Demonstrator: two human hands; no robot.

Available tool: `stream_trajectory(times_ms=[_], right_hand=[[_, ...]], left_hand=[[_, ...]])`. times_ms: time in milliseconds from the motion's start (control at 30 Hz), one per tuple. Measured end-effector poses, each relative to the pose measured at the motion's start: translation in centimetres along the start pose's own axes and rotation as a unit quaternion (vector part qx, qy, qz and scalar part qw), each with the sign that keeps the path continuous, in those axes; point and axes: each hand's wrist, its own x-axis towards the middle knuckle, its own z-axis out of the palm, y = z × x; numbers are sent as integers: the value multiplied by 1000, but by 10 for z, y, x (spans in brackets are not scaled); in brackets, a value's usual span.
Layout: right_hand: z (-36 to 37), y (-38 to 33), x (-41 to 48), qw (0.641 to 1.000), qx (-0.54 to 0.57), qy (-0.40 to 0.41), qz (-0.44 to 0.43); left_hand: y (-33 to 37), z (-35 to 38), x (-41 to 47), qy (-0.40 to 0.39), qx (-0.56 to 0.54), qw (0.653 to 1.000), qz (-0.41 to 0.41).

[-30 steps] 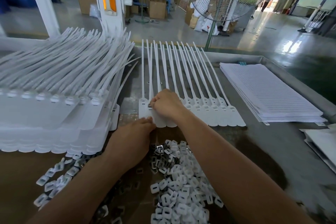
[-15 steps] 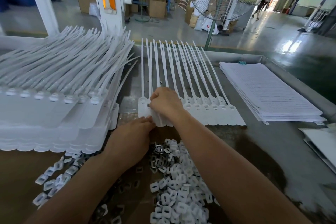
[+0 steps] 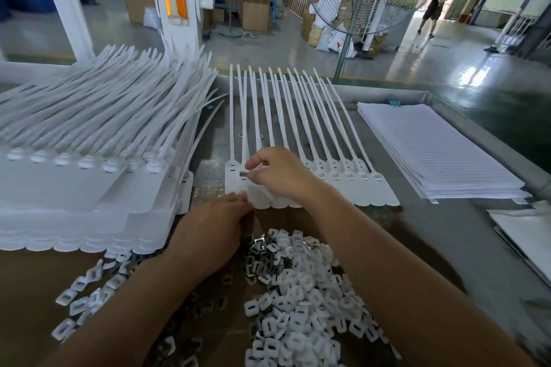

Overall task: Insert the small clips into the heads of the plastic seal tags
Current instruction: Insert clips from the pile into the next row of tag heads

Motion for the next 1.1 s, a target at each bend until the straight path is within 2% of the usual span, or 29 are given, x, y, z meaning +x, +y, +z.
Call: stream_trajectory(times_ms=[67,233,400,500,900,1100], right_hand=[[-5,-2,-14,1000,-12,4,-21],[-14,-6,-52,990,-29,-126,-47],[-12,-10,-66,974,-97,-189,-78],[-10,-8,-67,971,-118,-189,-86],[-14,1,-70,984,-30,-162,-73],[-17,2,-70,993,52,-80,-66]], left_hand=[[-1,-1,0,-1,-4,1000,-6],[-1,-3,1,-1,-10,1000,0],[-1,-4,2,-24,-8,1000,0],[-1,-3,3,-32,-2,999,-6],[1,-3,4,-31,-2,999,-22],[4,-6,3,-23,3,1000,-21]])
